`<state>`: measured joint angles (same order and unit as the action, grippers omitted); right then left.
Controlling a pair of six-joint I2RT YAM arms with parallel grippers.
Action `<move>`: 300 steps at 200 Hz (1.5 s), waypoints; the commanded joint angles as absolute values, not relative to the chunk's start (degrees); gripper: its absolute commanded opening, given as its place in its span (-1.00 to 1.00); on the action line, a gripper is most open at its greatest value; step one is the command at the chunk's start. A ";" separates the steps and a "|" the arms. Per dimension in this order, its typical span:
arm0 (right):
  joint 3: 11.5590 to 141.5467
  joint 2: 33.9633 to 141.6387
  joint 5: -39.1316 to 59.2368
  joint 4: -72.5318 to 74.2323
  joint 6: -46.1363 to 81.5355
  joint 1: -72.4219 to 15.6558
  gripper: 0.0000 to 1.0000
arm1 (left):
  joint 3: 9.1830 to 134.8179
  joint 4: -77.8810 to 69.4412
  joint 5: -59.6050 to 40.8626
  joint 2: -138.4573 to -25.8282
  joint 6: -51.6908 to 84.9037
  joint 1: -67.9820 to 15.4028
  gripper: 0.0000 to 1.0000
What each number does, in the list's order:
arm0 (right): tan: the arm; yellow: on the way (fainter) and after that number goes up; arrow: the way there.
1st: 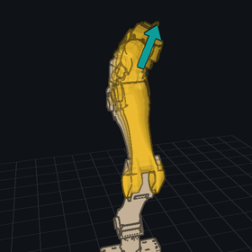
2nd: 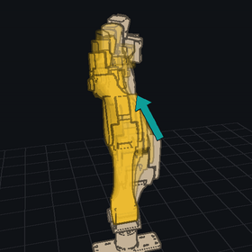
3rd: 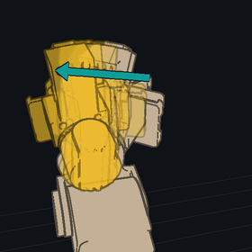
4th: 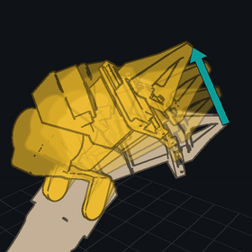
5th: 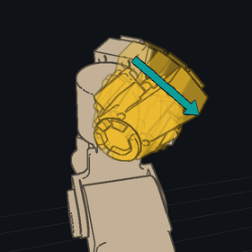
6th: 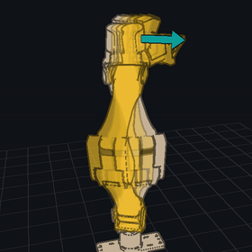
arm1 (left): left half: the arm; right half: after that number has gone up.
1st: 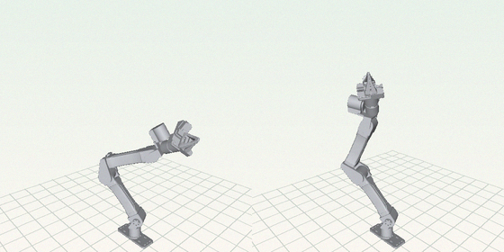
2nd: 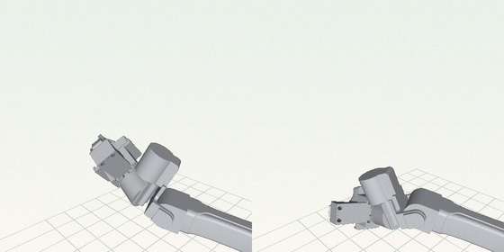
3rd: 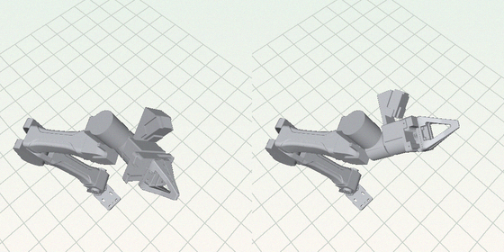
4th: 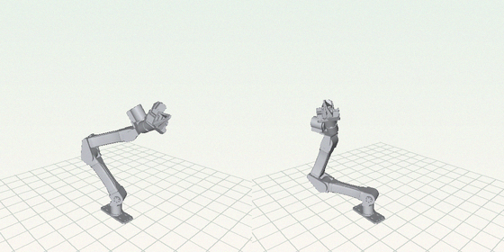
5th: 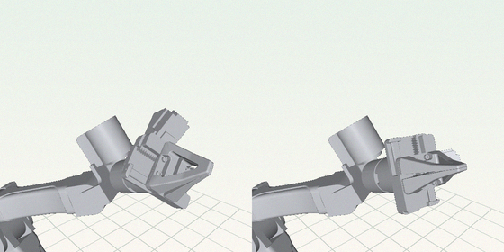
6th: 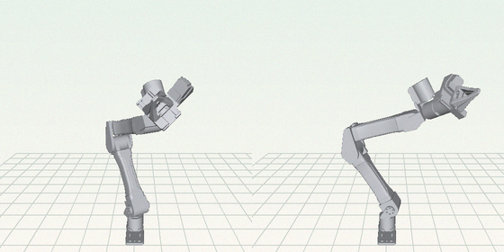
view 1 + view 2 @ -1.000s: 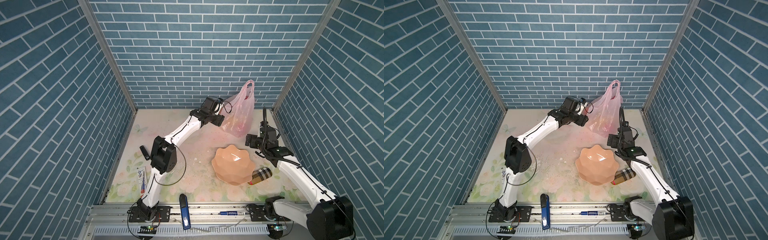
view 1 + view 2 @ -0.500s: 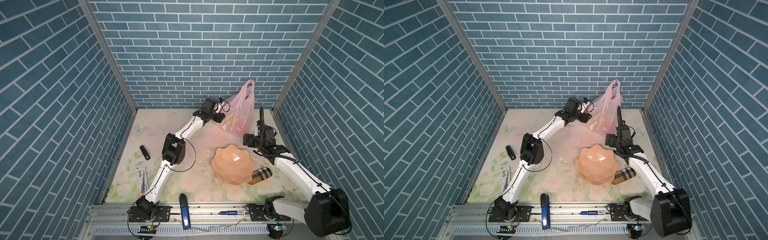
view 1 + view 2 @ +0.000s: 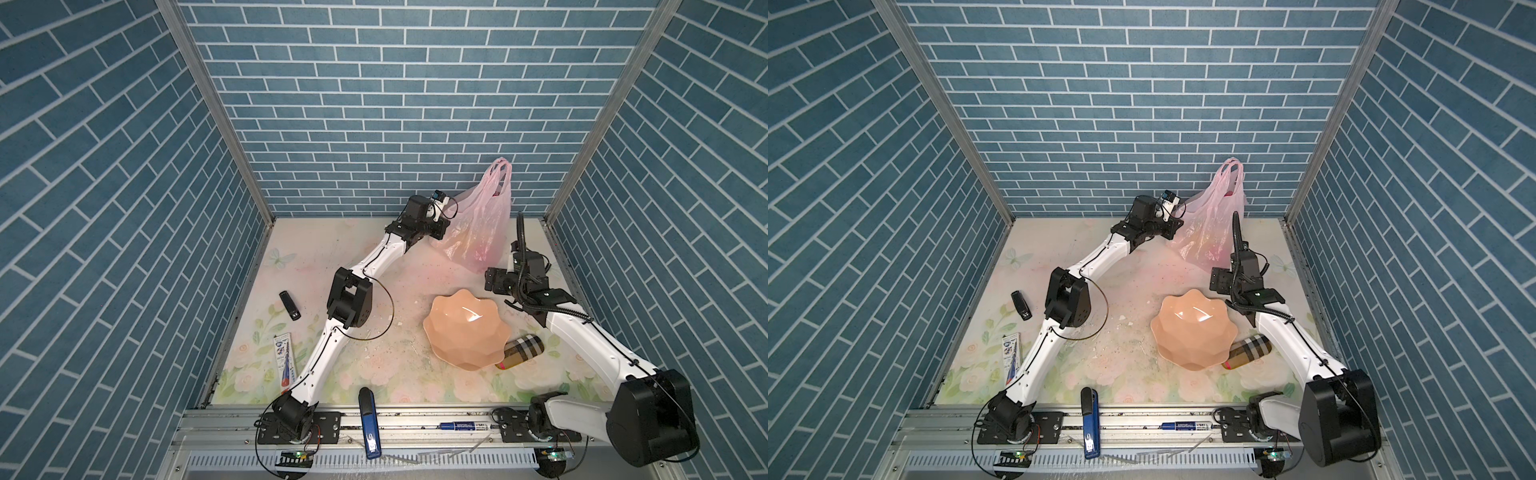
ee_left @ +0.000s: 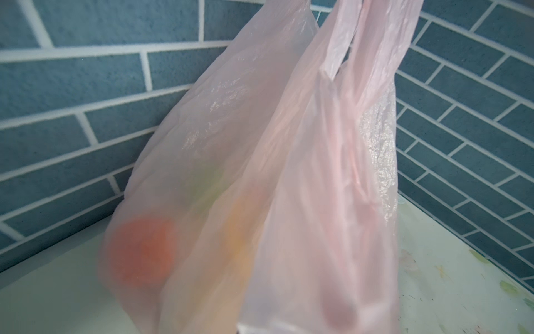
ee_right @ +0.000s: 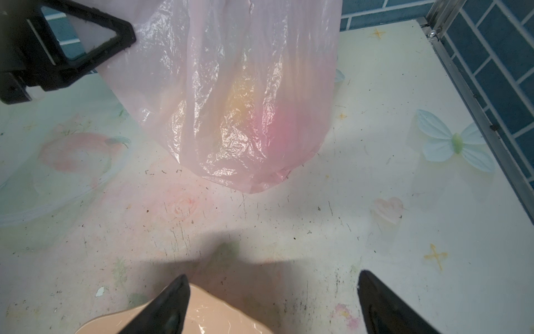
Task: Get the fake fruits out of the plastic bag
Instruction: 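Release the bowl and reach the left gripper to the pink bag handle, then drag the pink bag toward the robot with the left gripper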
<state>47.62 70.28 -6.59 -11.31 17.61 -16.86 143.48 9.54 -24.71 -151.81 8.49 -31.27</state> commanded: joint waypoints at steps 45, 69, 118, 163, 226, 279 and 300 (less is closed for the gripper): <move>47.86 69.91 -2.72 -11.32 19.03 -16.80 0.67 | 114.65 -3.59 -16.42 -133.72 17.74 -26.51 -1.00; 48.40 70.49 -0.46 -12.17 19.36 -16.88 0.61 | 101.39 -7.44 -10.87 -126.16 19.35 -25.23 -1.00; 49.56 72.47 2.39 -12.35 20.12 -17.23 0.51 | 80.34 -11.74 -0.85 -111.98 24.07 -21.63 -1.00; 51.67 74.68 4.04 -14.07 19.86 -18.17 0.46 | 63.11 -12.68 7.02 -96.89 24.92 -19.66 -1.00; 54.59 75.06 4.67 -15.42 20.01 -21.37 0.42 | 42.80 -0.58 12.98 -71.51 30.72 -20.00 -1.00; 56.84 75.59 4.66 -17.28 19.64 -25.41 0.39 | 30.43 12.98 16.32 -51.96 39.57 -30.15 -1.00; 57.30 74.90 4.66 -17.99 19.86 -27.49 0.38 | 29.45 16.78 18.72 -47.78 43.86 -36.32 -1.00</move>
